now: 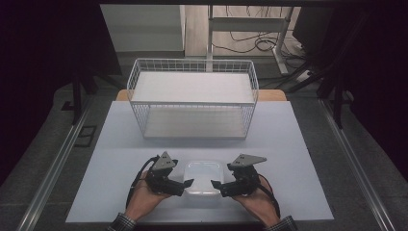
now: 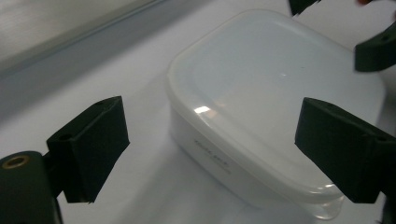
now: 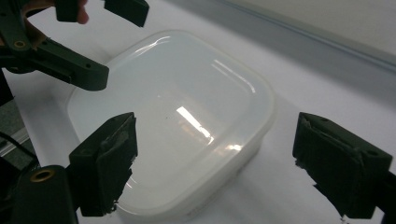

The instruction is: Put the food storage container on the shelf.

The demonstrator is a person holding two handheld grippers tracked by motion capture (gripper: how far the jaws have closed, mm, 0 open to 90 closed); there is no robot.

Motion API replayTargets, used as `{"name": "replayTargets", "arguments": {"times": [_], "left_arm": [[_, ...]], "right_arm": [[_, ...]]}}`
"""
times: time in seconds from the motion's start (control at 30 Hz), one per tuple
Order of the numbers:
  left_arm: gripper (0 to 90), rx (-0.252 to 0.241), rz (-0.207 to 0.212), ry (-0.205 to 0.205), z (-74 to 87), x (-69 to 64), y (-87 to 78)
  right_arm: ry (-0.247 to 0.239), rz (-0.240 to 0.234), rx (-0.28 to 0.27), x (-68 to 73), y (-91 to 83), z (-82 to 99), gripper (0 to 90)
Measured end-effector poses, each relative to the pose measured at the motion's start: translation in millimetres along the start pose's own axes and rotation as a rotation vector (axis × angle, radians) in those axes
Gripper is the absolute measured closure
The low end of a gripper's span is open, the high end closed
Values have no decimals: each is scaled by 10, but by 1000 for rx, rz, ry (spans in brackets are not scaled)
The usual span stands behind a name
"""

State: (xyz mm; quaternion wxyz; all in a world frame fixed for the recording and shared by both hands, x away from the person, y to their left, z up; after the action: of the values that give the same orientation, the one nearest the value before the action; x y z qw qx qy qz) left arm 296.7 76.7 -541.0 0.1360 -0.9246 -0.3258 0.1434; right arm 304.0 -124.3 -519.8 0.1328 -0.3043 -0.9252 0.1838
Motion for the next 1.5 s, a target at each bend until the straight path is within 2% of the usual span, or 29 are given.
{"name": "replayTargets", "arguments": {"times": [0.07, 0.1, 0.13, 0.27, 0.3, 0.37, 0.43, 0.57, 0.63, 0.67, 0.7, 0.73, 0.77, 0.83, 0.97, 1.0, 1.03, 1.07, 1.1, 1.17, 1.37, 1.5], "left_arm": [[93, -9, 17, -29, 18, 10, 10], [94, -11, 21, -39, 25, 12, 11], [94, -12, 29, -54, 33, 8, 16], [110, 3, 103, -110, 68, -69, 39], [172, 9, 126, -128, 80, -123, 24], [174, 14, 120, -136, 85, -140, 7], [207, 24, 112, -159, 99, -172, -40], [429, 1, 87, -213, 108, -209, -161], [529, 3, 75, -226, 94, -203, -190], [529, 4, 76, -235, 91, -201, -197], [581, 2, 75, -246, 87, -196, -206], [581, -2, 75, -251, 81, -188, -221], [657, -9, 75, -252, 71, -185, -237], [680, -26, 59, -247, 54, -184, -248], [735, -54, 48, -271, 51, -181, -247], [765, -55, 41, -268, 50, -180, -248], [802, -52, 22, -232, 55, -204, -217], [803, -52, 22, -232, 55, -204, -217], [803, -55, 23, -244, 46, -197, -200], [803, -58, 23, -243, 41, -192, -196], [804, -86, -9, -209, -59, -127, -238], [804, -97, -21, -201, -105, -88, -259]], "right_arm": [[-3, -7, 28, 15, 35, 53, 118], [22, -19, 27, 19, 46, 77, 118], [22, -19, 27, 19, 46, 77, 118], [75, -63, 45, 34, 36, 106, 167], [101, -77, 54, 56, 17, 125, 177], [107, -76, 60, 69, 3, 133, 192], [108, -73, 65, 95, -42, 141, 246], [141, -71, 58, 75, -149, 153, 374], [161, -63, 39, 40, -209, 134, 493], [161, -63, 39, 40, -209, 134, 493], [165, -49, 38, 49, -233, 119, 543], [165, -49, 38, 49, -233, 119, 543], [172, -36, 29, 45, -249, 109, 584], [186, -18, 3, 31, -281, 75, 655], [203, 11, -32, 10, -299, 57, 712], [208, 20, -42, 1, -306, 54, 747], [191, 52, -60, -26, -318, 44, 776], [191, 52, -60, -26, -318, 44, 776], [189, 72, -72, -42, -318, 31, 777], [196, 71, -78, -49, -322, 23, 777], [176, 86, -115, -37, -283, -57, 778], [160, 87, -127, -33, -249, -111, 777]]}}
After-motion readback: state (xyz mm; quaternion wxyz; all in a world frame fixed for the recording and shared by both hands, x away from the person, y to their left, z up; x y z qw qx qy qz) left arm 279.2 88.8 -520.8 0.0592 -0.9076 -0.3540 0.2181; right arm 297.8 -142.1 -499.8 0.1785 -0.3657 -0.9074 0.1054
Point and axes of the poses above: each handheld gripper's, and its own axes: y roughly forward along the jaws, z roughly out of its underside, x roughly to its left, the point moved 6 cm from there along y, roughly forward along the jaws, and after that the axes turned 15 degrees about -x, right-handed, at the moved point
